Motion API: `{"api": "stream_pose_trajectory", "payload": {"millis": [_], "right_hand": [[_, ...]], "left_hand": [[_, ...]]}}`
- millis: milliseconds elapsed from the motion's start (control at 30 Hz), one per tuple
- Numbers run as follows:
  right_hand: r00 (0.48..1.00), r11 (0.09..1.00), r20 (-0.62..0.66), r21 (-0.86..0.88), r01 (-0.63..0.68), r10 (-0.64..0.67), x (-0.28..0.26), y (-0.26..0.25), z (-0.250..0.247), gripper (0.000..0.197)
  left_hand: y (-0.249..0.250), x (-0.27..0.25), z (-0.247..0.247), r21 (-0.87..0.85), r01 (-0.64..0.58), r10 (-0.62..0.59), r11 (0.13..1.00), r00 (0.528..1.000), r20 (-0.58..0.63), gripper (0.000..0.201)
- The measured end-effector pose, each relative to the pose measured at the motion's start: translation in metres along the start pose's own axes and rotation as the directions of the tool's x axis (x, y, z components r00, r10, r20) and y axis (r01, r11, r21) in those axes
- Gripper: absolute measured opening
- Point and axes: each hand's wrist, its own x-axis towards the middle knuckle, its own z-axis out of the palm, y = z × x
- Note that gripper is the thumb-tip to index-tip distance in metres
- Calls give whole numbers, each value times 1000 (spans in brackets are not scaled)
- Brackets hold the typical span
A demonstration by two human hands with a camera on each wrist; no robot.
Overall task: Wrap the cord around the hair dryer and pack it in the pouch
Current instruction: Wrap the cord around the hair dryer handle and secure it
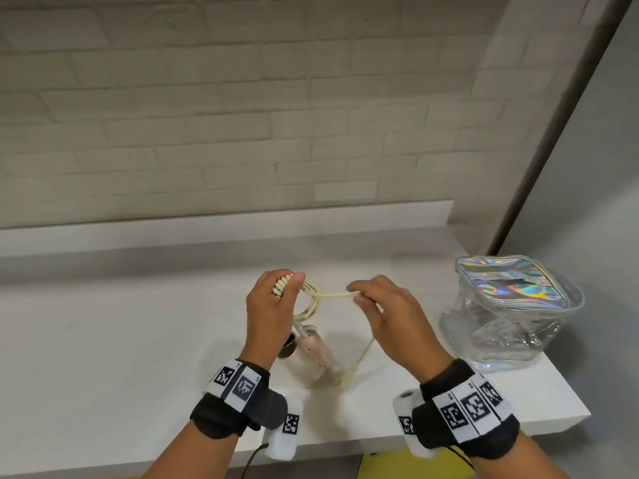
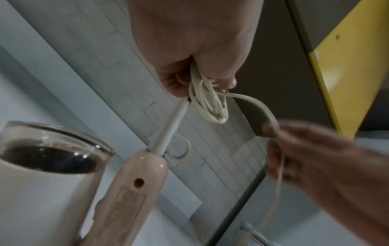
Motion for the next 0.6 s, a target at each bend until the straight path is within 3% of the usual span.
{"api": "stream_pose_trajectory", "payload": {"millis": [67,167,233,333,433,500,600], "right_hand": [[991,1000,131,-21,18,-15,8,-18,2,19],[965,993,247,45,-106,92,16,-37,6,26],[936,985,307,-22,-172,170,19,-41,8,36],[913,965,316,-127,-228,257,19,-41,15,37],[864,910,324,22,-413,384,13,-41,24,24],[887,931,305,-1,-365,348,8,-41,27,18],[964,974,193,-167,-150,181,8,-42,19,13]], "left_hand": [[0,-5,4,60,-79,79,995,997,8,5],[0,-10,10,111,-134,132,985,991,27,5],[-2,-10,10,124,-149,147,981,989,26,7],[-3,-9,7,135,-147,147,980,989,13,8],[-2,-11,7,133,-149,150,980,989,1,6],[-4,-12,7,147,-162,163,976,987,4,6],[-7,-11,6,207,-207,199,956,978,58,10]]}}
